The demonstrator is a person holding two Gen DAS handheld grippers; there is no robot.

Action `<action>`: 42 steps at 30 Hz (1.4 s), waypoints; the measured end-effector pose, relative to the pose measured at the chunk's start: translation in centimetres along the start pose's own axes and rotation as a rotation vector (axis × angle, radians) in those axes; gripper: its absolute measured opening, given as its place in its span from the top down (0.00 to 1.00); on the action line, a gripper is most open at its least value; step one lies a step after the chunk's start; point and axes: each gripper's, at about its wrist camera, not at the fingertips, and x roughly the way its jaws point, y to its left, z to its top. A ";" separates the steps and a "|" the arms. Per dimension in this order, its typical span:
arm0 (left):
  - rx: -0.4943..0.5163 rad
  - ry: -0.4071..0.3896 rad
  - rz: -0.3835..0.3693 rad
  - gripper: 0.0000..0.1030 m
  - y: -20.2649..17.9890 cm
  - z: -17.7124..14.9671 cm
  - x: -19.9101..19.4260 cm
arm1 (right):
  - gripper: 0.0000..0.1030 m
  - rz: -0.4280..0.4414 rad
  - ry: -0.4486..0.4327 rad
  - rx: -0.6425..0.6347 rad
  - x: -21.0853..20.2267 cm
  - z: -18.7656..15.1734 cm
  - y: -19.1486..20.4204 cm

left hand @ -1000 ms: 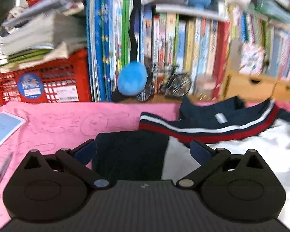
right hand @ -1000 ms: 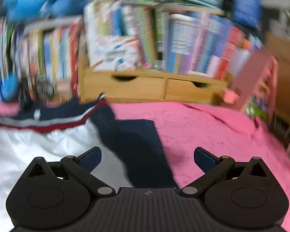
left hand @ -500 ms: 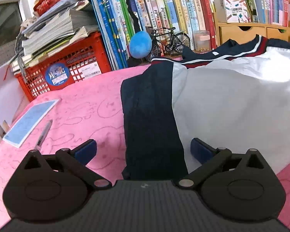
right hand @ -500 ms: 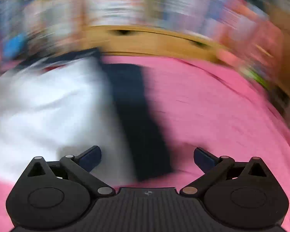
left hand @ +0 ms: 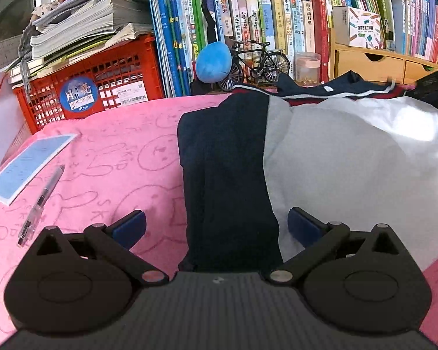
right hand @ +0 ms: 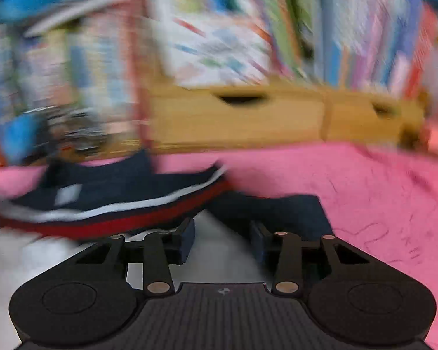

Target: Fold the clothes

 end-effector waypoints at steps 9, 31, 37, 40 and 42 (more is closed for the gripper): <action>-0.008 0.004 -0.014 0.00 0.2 0.0 0.1 | 0.37 -0.058 -0.032 -0.024 0.0 -1.5 -1.3; -0.046 0.032 0.030 0.00 0.6 0.2 -2.3 | 0.06 -0.050 -0.053 0.032 -17.9 -14.7 -11.0; -0.035 0.020 -0.047 0.00 -3.1 -1.4 -8.3 | 0.01 0.122 -0.186 0.042 -22.7 -16.7 -5.6; -0.032 0.036 -0.093 0.00 -5.4 -2.7 -10.7 | 0.00 0.137 -0.232 0.004 -24.5 -18.6 -2.0; -0.040 0.079 -0.112 0.00 -6.6 -3.6 -10.9 | 0.00 0.130 -0.241 -0.014 -25.2 -20.2 -0.1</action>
